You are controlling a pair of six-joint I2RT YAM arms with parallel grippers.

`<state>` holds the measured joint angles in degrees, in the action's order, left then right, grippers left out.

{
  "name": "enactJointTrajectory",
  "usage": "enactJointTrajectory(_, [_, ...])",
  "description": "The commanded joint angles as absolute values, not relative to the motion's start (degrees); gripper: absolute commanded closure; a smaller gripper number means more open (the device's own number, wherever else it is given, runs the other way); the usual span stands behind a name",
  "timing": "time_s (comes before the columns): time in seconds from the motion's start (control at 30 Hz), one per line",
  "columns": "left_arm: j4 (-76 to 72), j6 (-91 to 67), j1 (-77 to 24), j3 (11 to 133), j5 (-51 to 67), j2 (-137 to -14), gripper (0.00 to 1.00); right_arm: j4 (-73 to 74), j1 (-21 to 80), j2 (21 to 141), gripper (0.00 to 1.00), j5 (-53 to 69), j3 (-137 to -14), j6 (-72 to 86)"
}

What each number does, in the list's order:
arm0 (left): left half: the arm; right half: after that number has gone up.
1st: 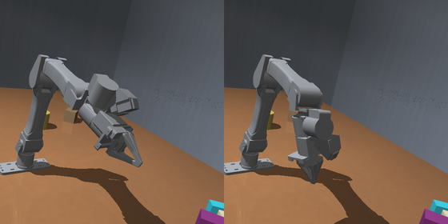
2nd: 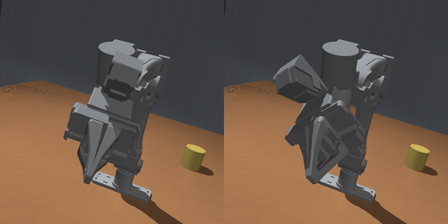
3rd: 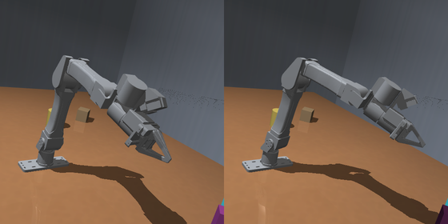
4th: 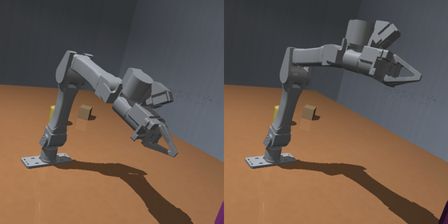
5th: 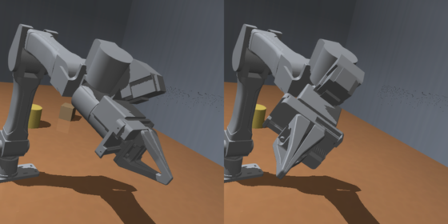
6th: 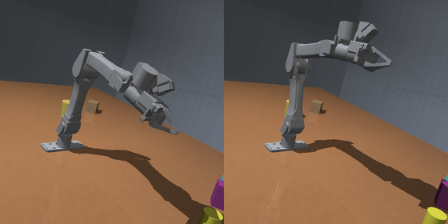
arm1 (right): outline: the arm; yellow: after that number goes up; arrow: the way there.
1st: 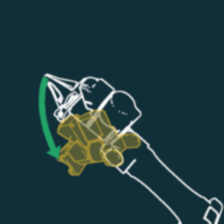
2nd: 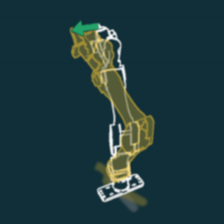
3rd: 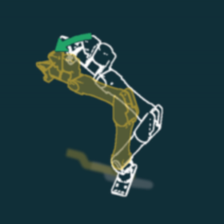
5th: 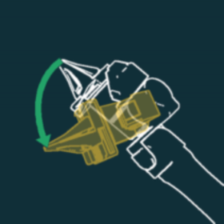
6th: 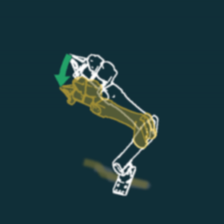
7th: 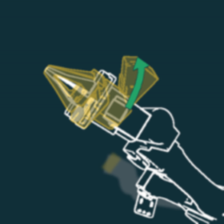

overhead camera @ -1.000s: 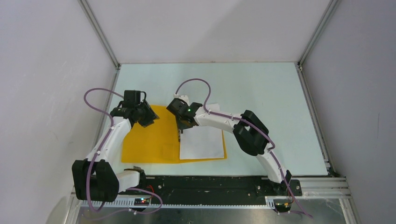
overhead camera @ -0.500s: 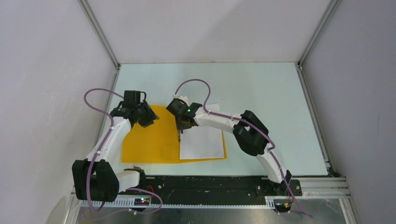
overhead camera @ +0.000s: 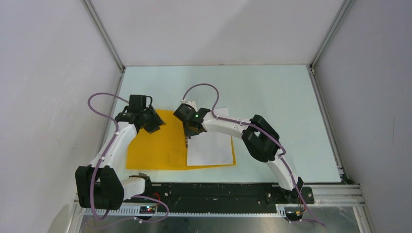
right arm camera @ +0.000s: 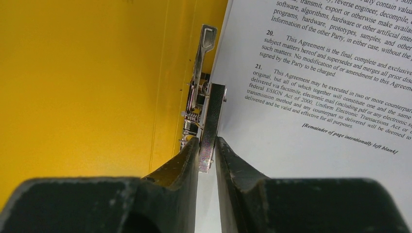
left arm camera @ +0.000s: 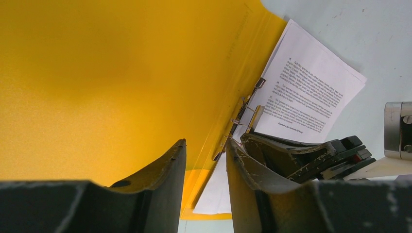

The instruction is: Put the files into the folder

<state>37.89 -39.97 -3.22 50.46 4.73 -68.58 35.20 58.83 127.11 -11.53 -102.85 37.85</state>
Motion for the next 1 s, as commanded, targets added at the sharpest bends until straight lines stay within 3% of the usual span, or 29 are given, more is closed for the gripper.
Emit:
enactJointTrajectory(0.0, [36.98, -38.95, -2.70, 50.22, 4.79, -68.30, 0.59, 34.41, 59.33, 126.75, 0.78, -11.67, -102.55, 38.34])
enactJointTrajectory(0.2, [36.77, -39.11, -2.70, 50.02, 4.77, -68.83, 0.59, 34.18, 59.79, 125.72, 0.85, -11.28, -101.66, 38.32])
enactJointTrajectory(0.97, [33.84, -39.27, -3.32, 49.67, 7.51, -74.42, 0.60, 26.29, 59.94, 120.25, 0.86, -8.93, -89.25, 41.38])
